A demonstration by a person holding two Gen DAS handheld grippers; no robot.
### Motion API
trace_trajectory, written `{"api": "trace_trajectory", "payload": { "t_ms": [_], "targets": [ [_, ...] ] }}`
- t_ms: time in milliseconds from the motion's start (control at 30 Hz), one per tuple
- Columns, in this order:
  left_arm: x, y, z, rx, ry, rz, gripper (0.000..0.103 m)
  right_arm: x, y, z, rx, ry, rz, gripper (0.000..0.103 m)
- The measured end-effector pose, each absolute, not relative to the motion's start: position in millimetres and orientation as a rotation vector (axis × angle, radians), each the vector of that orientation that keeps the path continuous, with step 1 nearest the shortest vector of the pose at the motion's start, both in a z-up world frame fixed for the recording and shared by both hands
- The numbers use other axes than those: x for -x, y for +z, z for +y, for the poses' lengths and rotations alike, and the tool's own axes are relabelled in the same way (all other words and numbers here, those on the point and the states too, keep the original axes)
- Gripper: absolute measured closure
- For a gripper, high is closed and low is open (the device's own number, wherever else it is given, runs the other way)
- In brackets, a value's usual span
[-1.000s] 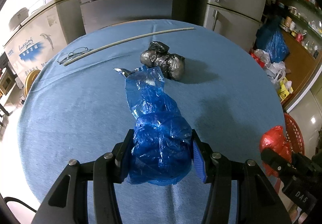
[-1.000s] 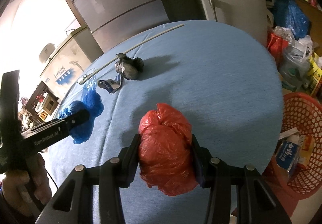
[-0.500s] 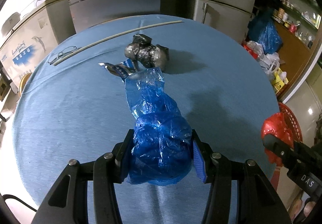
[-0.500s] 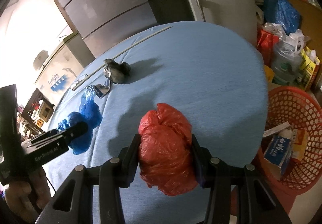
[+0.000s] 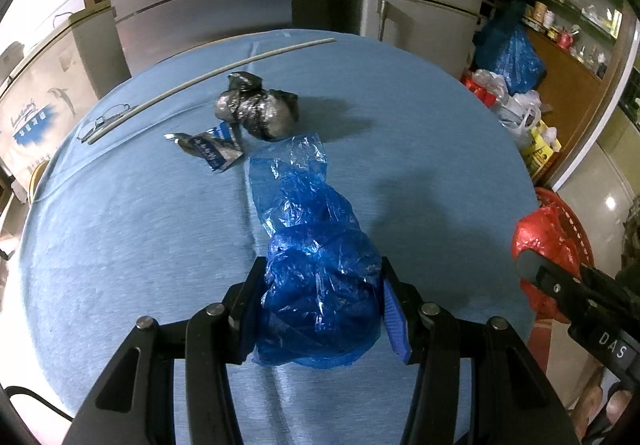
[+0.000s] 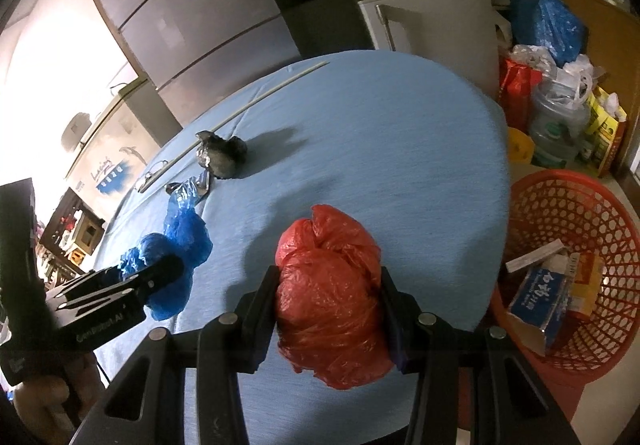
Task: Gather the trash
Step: 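Carry the red bag in the right tool and blue bag in the left toward the red basket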
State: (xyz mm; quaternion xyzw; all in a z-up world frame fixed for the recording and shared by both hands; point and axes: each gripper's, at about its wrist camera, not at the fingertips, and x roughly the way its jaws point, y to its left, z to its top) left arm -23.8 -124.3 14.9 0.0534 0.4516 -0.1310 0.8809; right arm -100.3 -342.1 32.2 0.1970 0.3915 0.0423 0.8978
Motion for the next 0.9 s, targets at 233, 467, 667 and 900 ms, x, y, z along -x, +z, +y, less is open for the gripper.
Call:
{"api": "trace_trajectory", "payload": {
  "t_ms": [233, 467, 667, 900],
  "targets": [
    [28.2, 14.8, -140.6, -0.135, -0.307, 0.941, 0.049, 110.4, 33.4, -362.1, -0.432, 0.038, 0.796, 0.054],
    [34.3, 14.9, -163.7, -0.169, -0.35, 0.94, 0.049, 123.6, 31.3, -385.2, -0.456, -0.019, 0.789, 0.054],
    [38.4, 15.9, -182.6, -0.196, -0.379, 0.936, 0.049, 134.5, 30.4, -404.0, -0.475, -0.057, 0.781, 0.054],
    [43.5, 17.1, -206.6, -0.235, -0.412, 0.929, 0.049, 143.8, 29.6, -421.1, -0.497, -0.095, 0.773, 0.054]
  ]
}}
